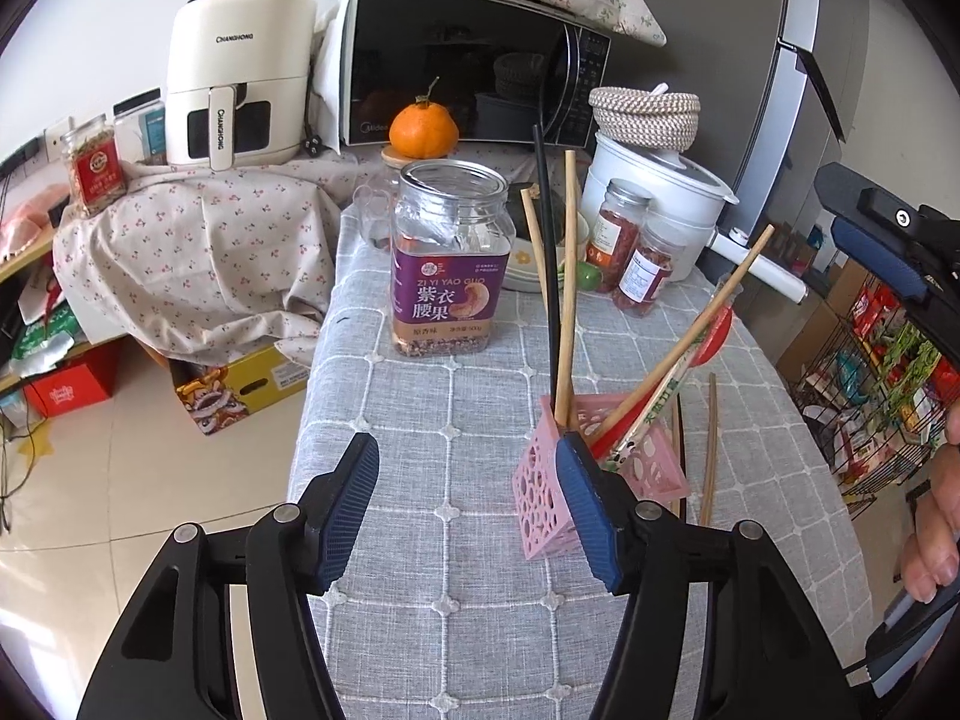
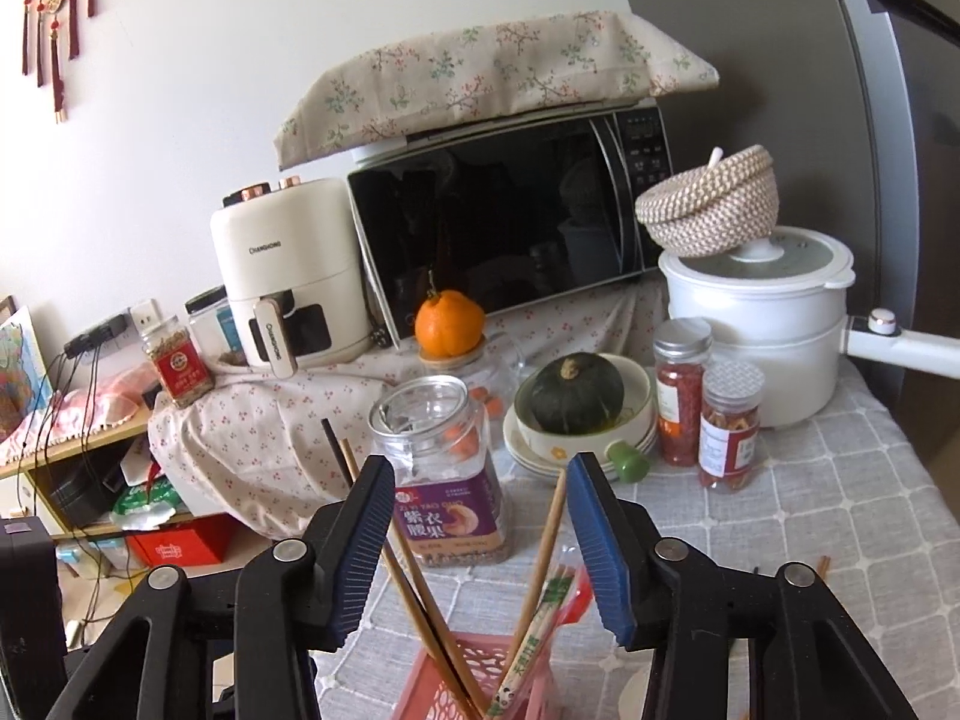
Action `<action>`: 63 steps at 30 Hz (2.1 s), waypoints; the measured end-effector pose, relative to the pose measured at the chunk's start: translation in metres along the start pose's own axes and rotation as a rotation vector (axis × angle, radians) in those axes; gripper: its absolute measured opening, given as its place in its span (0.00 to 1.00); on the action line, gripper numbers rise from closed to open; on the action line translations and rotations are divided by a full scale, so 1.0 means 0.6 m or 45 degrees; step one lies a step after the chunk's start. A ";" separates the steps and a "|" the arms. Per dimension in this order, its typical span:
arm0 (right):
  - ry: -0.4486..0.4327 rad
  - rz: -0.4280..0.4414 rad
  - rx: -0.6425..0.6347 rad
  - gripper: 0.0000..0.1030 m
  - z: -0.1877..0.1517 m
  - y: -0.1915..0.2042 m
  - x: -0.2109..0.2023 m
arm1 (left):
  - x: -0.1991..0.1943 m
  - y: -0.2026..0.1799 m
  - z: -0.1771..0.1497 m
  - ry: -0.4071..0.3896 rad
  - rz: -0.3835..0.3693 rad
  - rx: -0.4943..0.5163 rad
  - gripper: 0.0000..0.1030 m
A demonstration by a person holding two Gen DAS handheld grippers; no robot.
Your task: Organize utensils
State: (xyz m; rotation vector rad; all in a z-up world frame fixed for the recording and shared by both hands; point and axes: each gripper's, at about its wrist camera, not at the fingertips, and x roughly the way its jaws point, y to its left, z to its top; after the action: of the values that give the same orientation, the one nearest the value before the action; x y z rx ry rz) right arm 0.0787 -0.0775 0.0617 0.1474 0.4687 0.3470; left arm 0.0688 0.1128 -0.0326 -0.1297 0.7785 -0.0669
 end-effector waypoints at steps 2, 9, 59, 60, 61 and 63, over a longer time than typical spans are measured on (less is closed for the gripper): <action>-0.003 -0.020 -0.009 0.60 0.001 -0.013 -0.016 | -0.002 -0.009 -0.003 0.005 -0.010 0.010 0.66; 0.061 -0.125 0.008 0.71 -0.008 -0.073 -0.051 | -0.001 -0.048 -0.014 0.044 -0.034 0.049 0.74; 0.792 -0.577 0.443 0.81 -0.151 -0.458 -0.042 | 0.391 -0.385 0.032 0.578 0.077 0.303 0.05; 0.794 -0.569 0.445 0.81 -0.151 -0.459 -0.041 | 0.396 -0.381 0.032 0.586 0.079 0.291 0.05; 0.794 -0.566 0.442 0.81 -0.151 -0.458 -0.040 | 0.396 -0.379 0.033 0.577 0.078 0.278 0.05; 0.793 -0.563 0.432 0.81 -0.149 -0.455 -0.039 | 0.398 -0.375 0.035 0.581 0.088 0.273 0.05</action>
State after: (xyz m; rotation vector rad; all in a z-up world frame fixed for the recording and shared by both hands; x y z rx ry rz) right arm 0.0974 -0.3348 -0.0671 0.2597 1.1543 -0.1381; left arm 0.2506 -0.1337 -0.1521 0.1217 1.2245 -0.1158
